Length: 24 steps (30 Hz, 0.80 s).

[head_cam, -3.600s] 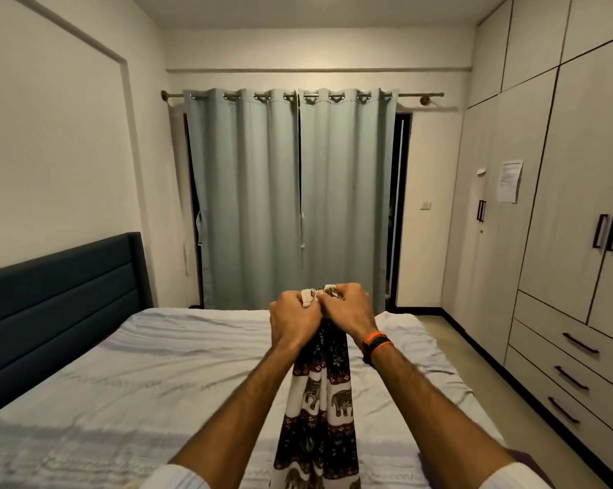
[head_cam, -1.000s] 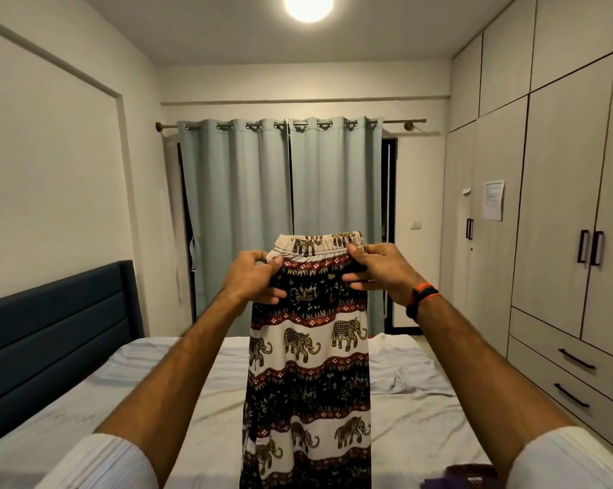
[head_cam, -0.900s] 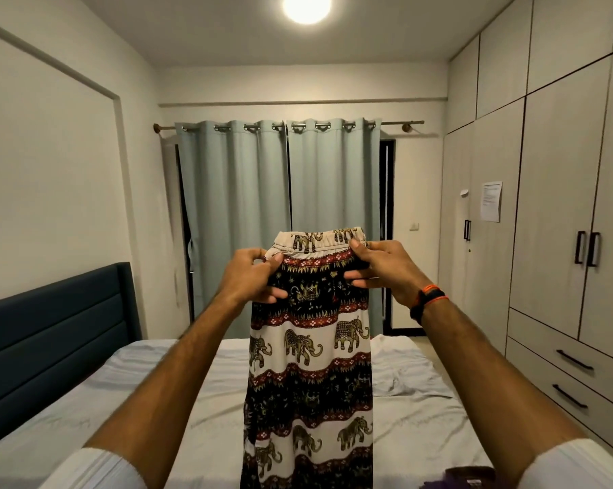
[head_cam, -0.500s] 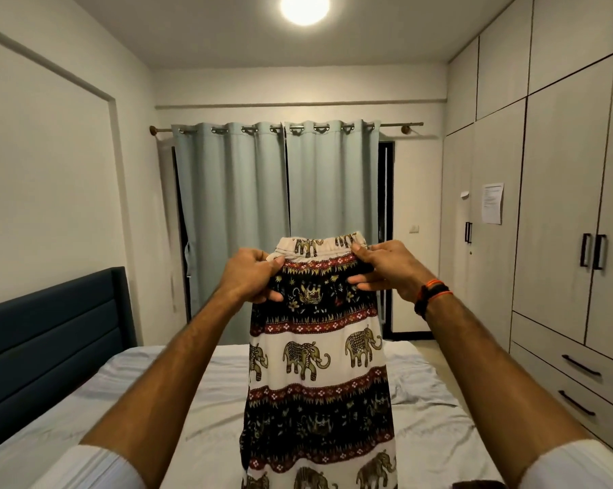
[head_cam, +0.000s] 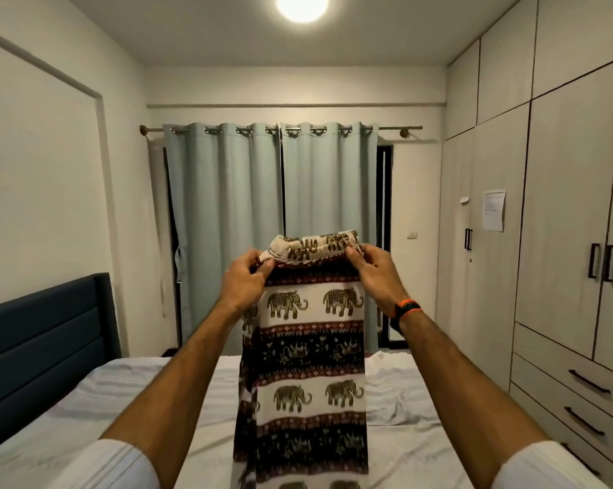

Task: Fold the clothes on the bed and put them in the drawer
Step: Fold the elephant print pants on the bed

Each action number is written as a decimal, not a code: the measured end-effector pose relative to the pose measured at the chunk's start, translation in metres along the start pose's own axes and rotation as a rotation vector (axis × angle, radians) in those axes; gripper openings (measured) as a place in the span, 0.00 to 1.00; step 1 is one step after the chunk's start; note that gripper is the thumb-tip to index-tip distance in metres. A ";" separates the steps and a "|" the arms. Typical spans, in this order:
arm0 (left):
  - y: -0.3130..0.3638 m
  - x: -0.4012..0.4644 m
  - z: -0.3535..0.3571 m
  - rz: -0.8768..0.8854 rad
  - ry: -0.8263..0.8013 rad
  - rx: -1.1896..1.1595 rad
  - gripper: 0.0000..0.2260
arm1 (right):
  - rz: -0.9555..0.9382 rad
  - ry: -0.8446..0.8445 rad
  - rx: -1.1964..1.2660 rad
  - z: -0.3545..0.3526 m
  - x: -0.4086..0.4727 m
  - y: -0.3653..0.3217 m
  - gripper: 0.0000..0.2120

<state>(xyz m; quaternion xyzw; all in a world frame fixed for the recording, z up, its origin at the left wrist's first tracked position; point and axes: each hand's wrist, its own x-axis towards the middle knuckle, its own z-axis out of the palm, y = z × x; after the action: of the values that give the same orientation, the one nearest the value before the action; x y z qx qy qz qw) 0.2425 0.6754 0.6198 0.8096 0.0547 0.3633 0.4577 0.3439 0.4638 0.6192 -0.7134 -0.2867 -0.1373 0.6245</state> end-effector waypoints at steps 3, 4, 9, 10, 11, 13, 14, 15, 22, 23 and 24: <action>0.014 -0.003 -0.008 0.069 -0.009 -0.045 0.06 | -0.101 0.012 0.070 -0.007 -0.005 -0.017 0.06; 0.017 -0.008 -0.010 0.077 -0.016 -0.051 0.07 | -0.113 0.006 0.087 -0.009 -0.011 -0.021 0.05; 0.013 -0.049 -0.021 0.049 -0.046 -0.054 0.07 | -0.094 -0.041 0.062 -0.014 -0.053 -0.021 0.06; 0.006 -0.063 -0.022 0.019 -0.062 -0.059 0.07 | -0.070 -0.057 0.060 -0.014 -0.069 -0.016 0.06; -0.001 -0.075 -0.024 -0.006 -0.076 -0.059 0.06 | -0.042 -0.066 0.054 -0.014 -0.082 -0.013 0.07; -0.024 -0.108 -0.024 -0.059 -0.109 -0.045 0.05 | 0.024 -0.075 0.023 -0.011 -0.121 0.002 0.09; -0.037 -0.124 -0.023 -0.088 -0.130 -0.030 0.05 | 0.058 -0.084 0.005 -0.010 -0.139 0.013 0.10; -0.050 -0.146 -0.023 -0.123 -0.159 -0.015 0.05 | 0.095 -0.100 -0.012 -0.007 -0.164 0.024 0.11; -0.142 -0.295 -0.016 -0.387 -0.377 0.024 0.06 | 0.416 -0.189 -0.056 0.009 -0.322 0.108 0.26; -0.149 -0.314 -0.015 -0.413 -0.403 0.034 0.06 | 0.457 -0.197 -0.064 0.010 -0.343 0.115 0.26; -0.156 -0.333 -0.014 -0.446 -0.427 0.039 0.05 | 0.506 -0.208 -0.067 0.010 -0.364 0.122 0.23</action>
<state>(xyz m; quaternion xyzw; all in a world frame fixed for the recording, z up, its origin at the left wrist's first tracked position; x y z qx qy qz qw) 0.0292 0.6349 0.3229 0.8444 0.1405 0.0744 0.5116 0.1227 0.3808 0.3168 -0.7930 -0.1574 0.0875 0.5820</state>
